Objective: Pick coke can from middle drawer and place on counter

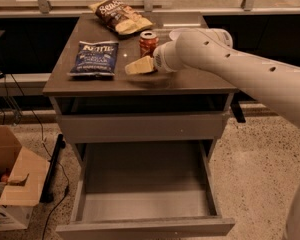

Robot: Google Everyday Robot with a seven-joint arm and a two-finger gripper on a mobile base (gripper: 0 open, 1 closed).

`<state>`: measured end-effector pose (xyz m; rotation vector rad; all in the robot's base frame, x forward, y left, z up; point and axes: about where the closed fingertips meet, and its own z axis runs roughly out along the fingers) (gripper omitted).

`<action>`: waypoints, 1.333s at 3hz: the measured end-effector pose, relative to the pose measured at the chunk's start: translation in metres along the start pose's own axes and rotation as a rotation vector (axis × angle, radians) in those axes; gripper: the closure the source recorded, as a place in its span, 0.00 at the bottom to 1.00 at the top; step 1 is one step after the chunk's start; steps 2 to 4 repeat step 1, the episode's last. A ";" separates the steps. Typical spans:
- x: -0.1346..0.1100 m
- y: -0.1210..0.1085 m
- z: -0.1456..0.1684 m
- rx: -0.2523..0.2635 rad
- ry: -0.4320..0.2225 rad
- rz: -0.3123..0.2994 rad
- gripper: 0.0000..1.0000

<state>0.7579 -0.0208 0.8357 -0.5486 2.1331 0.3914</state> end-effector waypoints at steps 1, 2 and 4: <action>0.000 0.000 0.000 0.000 0.000 0.000 0.00; 0.000 0.000 0.000 0.000 0.000 0.000 0.00; 0.000 0.000 0.000 0.000 0.000 0.000 0.00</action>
Offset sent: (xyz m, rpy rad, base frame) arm 0.0000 0.0000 0.0000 0.0000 0.0000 0.0000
